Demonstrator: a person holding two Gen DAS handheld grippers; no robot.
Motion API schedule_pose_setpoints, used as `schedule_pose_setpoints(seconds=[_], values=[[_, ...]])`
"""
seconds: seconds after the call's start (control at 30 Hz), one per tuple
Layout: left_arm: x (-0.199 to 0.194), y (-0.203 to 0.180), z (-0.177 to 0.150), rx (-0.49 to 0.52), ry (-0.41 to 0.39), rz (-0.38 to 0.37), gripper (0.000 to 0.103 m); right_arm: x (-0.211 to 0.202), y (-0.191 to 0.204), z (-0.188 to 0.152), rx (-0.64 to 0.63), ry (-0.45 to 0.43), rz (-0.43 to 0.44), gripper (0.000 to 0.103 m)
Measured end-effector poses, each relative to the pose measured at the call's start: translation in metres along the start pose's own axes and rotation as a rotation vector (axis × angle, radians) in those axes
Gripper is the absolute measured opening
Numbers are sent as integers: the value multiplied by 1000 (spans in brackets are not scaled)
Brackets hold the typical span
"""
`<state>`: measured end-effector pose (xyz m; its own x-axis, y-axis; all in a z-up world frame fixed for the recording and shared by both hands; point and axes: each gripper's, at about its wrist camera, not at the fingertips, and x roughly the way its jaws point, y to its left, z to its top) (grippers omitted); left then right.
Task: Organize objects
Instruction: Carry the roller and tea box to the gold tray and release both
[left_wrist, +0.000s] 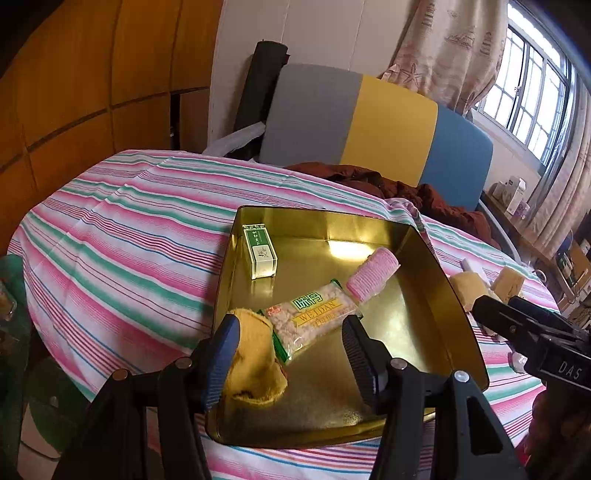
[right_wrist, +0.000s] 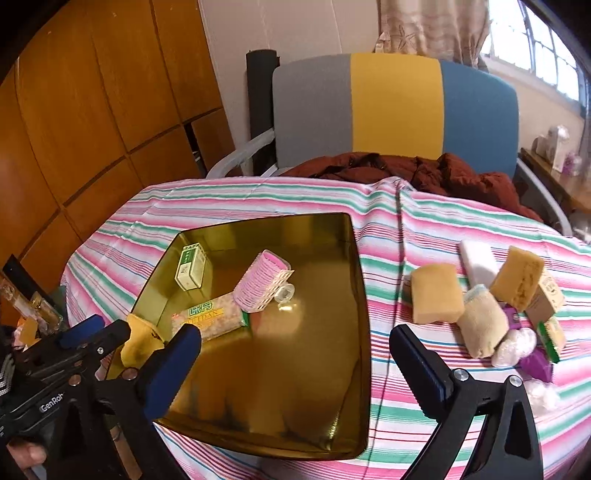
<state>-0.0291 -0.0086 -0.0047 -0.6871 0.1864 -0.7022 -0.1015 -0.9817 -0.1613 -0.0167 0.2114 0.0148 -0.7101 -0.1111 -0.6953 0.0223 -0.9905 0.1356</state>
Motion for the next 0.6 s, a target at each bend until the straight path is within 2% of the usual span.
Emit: schedule_pose_setpoints(seconds=[0.3,0.6], values=[[-16,-13,-13,36,-16,15,59,-19,6,-17,-46,-55,-110,103],[-18,-27,-19,77,-18,-15,60,-28,-13,-23,-5,-72,-152,103]])
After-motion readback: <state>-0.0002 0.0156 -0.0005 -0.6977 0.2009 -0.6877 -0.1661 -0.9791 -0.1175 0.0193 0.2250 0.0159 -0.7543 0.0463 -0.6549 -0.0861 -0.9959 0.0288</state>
